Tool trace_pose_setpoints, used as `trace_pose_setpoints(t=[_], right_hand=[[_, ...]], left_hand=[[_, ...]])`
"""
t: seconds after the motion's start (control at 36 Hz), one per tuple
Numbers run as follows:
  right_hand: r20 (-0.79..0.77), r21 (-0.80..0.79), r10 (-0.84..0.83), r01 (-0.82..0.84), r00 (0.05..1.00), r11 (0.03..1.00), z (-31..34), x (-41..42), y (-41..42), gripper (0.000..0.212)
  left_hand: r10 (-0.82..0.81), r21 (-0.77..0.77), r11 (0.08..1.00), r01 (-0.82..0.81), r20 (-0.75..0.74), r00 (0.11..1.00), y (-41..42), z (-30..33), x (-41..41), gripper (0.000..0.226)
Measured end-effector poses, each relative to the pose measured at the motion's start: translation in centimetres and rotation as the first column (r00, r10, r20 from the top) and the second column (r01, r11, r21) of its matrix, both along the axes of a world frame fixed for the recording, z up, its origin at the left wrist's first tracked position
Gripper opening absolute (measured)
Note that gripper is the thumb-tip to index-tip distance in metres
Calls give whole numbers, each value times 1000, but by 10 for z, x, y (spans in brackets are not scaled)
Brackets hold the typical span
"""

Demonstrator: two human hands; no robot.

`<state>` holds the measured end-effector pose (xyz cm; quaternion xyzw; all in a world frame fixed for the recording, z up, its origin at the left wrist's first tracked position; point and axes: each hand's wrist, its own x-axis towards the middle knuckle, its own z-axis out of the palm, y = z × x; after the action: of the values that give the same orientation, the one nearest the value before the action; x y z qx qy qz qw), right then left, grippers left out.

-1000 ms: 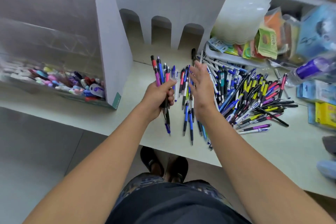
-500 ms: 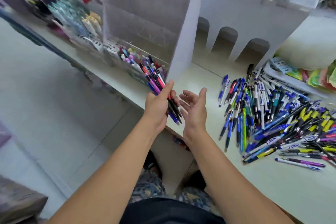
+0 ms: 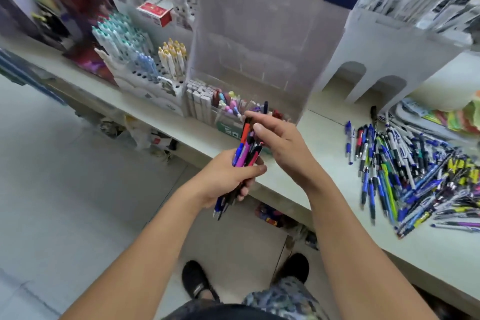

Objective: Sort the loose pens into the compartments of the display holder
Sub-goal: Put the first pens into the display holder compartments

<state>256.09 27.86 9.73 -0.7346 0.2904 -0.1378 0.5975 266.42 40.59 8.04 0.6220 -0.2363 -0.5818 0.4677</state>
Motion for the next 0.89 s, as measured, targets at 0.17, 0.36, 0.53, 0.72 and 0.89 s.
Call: trace_pose_setpoints(t=[0.17,0.36,0.53,0.72,0.89], right_hand=[[33,135,-145,139,989,981,4,33,11,26],[-10,370,-224,212,975,905,8,48,-9,18],[84,450,-339,268,937,852,10,69,-29,14],[160,617,-449,266,879,741,20,101,-54,17],[170,562,-364,214,916,799,26,112,-71,21]], left_hand=[[-63,-21,998,62,-36,997,13,4,47,30],[-198,-66,980,188,-217,956,-9,11,86,13],[-75,-77,995,63,-163,984,-42,20,110,11],[-6,-63,998,7,5,1000,-76,33,141,26],[28,-96,995,-23,53,998,-99,45,153,25]])
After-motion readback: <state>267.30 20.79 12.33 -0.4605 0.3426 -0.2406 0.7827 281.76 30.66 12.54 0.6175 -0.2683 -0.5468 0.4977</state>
